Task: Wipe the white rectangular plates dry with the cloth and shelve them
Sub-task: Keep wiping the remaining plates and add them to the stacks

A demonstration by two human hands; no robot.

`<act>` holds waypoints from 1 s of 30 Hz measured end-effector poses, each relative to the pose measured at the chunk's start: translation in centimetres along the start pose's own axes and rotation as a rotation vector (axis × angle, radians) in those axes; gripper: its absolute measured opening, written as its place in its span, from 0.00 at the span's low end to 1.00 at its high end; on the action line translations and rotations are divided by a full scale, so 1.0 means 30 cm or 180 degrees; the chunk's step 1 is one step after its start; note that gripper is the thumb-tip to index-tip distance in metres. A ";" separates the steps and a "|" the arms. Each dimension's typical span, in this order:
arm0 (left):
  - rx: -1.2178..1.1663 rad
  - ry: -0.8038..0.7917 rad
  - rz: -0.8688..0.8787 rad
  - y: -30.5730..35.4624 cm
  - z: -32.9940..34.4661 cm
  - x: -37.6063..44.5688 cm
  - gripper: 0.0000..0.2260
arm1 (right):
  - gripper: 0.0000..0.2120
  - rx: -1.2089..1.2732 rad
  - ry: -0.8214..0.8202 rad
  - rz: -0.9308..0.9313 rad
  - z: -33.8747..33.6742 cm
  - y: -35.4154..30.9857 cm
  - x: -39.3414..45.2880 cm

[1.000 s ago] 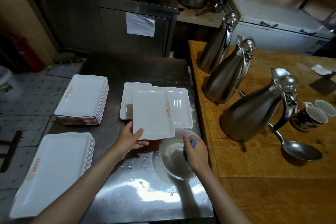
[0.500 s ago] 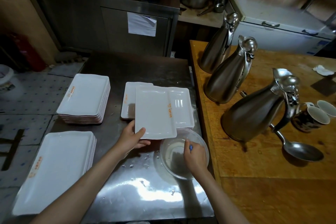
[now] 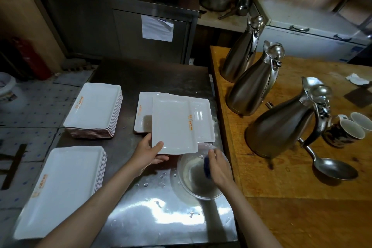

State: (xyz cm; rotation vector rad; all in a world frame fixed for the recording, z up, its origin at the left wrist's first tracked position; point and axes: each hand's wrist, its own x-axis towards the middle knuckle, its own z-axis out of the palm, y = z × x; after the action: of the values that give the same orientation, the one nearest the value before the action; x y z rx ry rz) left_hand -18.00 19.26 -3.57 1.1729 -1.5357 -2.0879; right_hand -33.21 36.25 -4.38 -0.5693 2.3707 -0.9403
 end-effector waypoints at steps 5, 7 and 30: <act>0.0022 -0.0038 0.0027 -0.004 0.008 -0.005 0.14 | 0.13 0.1382 -0.0060 0.0104 -0.066 -0.066 -0.004; 0.0056 -0.0084 0.0042 -0.003 0.012 -0.008 0.14 | 0.17 0.1221 0.0301 -0.0227 -0.077 -0.071 0.002; -0.0253 -0.0101 0.0161 -0.007 0.079 -0.026 0.19 | 0.26 -0.0605 0.0240 -0.1742 0.035 -0.079 -0.059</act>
State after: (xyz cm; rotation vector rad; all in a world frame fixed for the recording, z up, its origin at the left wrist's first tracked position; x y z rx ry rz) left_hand -19.24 21.40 -3.19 1.0672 -1.4661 -2.1236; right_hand -30.76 35.11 -2.80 -1.3249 2.4304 -0.9697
